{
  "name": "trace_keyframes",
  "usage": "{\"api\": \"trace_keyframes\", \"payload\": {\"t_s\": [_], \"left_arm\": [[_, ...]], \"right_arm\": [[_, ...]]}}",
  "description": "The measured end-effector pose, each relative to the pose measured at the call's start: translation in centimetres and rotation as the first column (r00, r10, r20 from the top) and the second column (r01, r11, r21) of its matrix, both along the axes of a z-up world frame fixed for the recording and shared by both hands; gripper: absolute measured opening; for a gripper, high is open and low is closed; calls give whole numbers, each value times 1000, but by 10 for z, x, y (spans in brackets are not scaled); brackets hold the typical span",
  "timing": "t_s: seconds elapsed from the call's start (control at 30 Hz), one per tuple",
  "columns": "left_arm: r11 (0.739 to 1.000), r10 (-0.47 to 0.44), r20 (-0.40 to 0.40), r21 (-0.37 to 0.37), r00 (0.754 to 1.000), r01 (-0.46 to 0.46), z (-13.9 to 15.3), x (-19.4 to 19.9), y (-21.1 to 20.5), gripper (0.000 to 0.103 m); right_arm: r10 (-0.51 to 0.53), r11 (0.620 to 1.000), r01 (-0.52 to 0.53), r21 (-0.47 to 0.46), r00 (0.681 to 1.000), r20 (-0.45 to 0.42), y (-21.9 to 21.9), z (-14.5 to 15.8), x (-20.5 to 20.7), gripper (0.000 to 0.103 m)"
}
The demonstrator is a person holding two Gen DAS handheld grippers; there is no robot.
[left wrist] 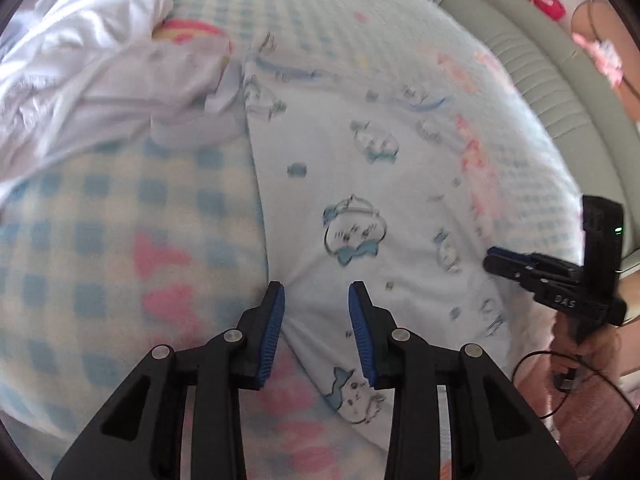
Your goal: Fold clothes
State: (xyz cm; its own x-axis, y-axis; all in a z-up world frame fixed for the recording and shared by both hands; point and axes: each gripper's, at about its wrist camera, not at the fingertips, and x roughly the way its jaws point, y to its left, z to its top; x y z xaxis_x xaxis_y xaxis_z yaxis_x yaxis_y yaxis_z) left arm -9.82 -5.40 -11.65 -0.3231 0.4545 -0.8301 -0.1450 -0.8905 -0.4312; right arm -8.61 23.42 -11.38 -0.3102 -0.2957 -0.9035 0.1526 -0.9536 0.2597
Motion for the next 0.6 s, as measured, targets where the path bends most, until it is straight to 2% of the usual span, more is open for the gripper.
{"api": "trace_keyframes", "payload": {"t_s": [0.1, 0.27, 0.33, 0.43, 0.53, 0.6], "left_arm": [[1000, 14, -56, 21, 998, -12, 17, -28, 1, 36], [1000, 10, -62, -19, 998, -12, 15, -96, 23, 36], [999, 3, -56, -38, 998, -5, 12, -121, 33, 36], [996, -55, 7, -73, 998, 55, -1, -145, 53, 36], [989, -76, 57, -122, 995, 83, -17, -157, 67, 36], [988, -69, 54, -138, 996, 76, -22, -162, 70, 36]], "right_arm": [[8, 999, -10, -48, 999, -47, 1, 21, -28, 30], [33, 999, -33, 2, 996, -77, -17, 35, -90, 30], [52, 999, -51, 6, 997, -54, -26, 30, -114, 30], [100, 994, -99, 54, 995, -25, -42, 17, -143, 30], [156, 984, -159, 82, 987, 38, -57, -9, -166, 30], [173, 976, -181, 121, 982, 73, -63, -28, -179, 30]]}}
